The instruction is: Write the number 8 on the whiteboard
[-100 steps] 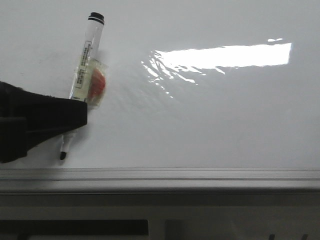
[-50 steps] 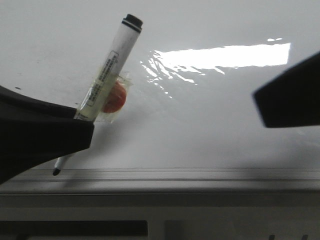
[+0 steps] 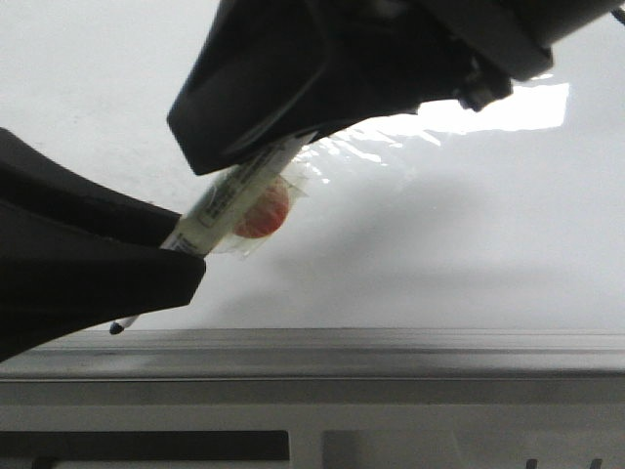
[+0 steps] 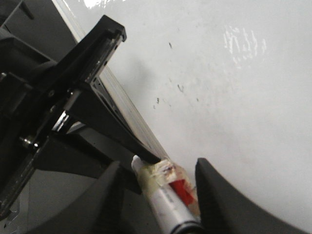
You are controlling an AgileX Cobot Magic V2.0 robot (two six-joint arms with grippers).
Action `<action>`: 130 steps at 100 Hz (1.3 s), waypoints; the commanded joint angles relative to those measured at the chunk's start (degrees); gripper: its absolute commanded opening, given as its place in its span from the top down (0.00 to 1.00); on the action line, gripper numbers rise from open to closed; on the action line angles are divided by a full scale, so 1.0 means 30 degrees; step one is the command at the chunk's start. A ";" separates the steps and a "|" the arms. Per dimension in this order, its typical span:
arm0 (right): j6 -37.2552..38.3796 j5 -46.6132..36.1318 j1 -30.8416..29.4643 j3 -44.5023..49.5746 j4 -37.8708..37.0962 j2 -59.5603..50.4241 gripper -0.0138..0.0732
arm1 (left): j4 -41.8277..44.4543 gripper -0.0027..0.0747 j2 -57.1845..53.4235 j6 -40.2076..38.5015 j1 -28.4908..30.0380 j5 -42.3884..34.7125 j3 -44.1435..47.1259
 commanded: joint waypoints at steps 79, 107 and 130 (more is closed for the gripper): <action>0.0264 0.0476 -0.0089 -0.1763 0.0259 -0.0118 0.92 | -0.3881 0.56 -0.5349 -0.0028 0.0016 0.2618 -0.0593; 0.1101 0.1635 -0.2932 -0.4685 0.0259 -0.0118 0.90 | -0.4945 0.56 -1.0700 -0.0028 0.2266 0.5835 -0.0593; 0.1188 0.1986 -0.5565 -0.6271 0.0406 -0.0026 0.90 | -0.4945 0.56 -1.0931 -0.0028 0.5008 0.4960 -0.0593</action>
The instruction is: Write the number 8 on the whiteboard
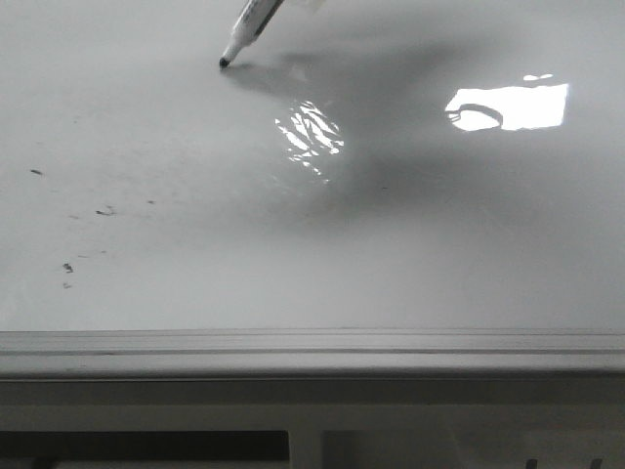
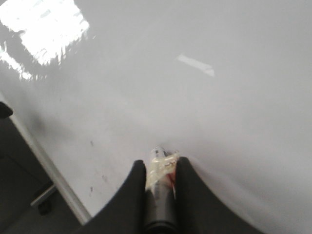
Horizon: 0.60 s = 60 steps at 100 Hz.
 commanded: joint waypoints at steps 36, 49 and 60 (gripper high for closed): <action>0.0066 0.1864 -0.0577 -0.1193 -0.0603 0.1382 0.90 | -0.0257 0.56 0.0034 -0.0189 0.0920 -0.2344 -0.0556; 0.0728 0.4011 -0.0874 -0.1193 -0.1984 0.0139 0.90 | -0.0125 0.56 0.0034 -0.0189 0.0920 -0.2344 -0.0556; 0.0728 0.5297 -0.0743 -0.1158 -0.1726 0.0126 0.90 | -0.0041 0.56 0.0034 -0.0189 0.0920 -0.2344 -0.0556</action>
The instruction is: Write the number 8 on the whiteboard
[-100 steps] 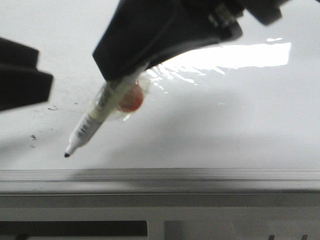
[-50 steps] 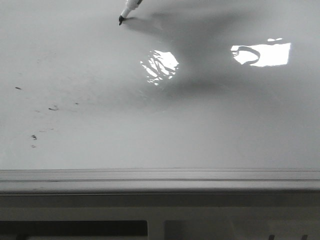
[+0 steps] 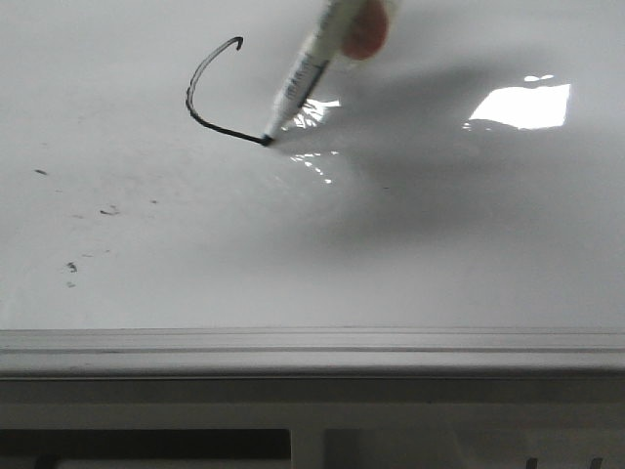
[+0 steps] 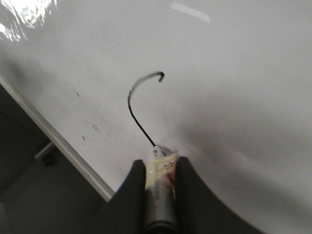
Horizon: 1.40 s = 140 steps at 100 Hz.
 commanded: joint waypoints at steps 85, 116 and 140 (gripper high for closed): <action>-0.0236 -0.6184 0.1128 -0.0491 -0.0525 0.0027 0.89 | 0.1102 0.56 0.1333 -0.0189 -0.0211 -0.1880 -0.0556; -0.0236 -0.2775 0.3253 -0.0491 -0.0256 0.0081 0.89 | 0.2591 0.56 0.5171 -0.0189 -0.2938 -0.4267 -0.0556; -0.0236 -0.2696 0.4216 -0.0491 0.0877 0.1178 0.89 | 0.2310 0.56 0.8958 -0.0189 -0.4499 -0.7364 -0.0556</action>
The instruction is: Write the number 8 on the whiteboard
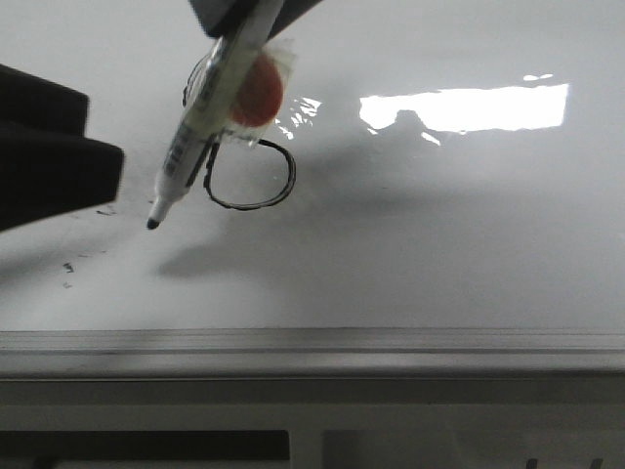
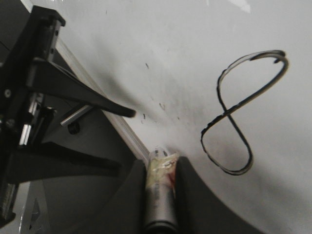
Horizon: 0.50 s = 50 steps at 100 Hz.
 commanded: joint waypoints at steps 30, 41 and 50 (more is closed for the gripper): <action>-0.0124 -0.1329 0.0242 -0.0607 0.1019 -0.0185 0.89 | -0.1139 0.56 0.2820 -0.0189 -0.0341 -0.4070 -0.0670; -0.0124 -0.1187 0.0242 -0.0607 0.1019 -0.0185 0.89 | -0.1175 0.63 0.2820 -0.0189 -0.0341 -0.4211 -0.0670; -0.0124 -0.0829 0.0242 -0.0607 0.1019 -0.0100 0.89 | -0.1175 0.70 0.2820 -0.0189 -0.0341 -0.4211 -0.0670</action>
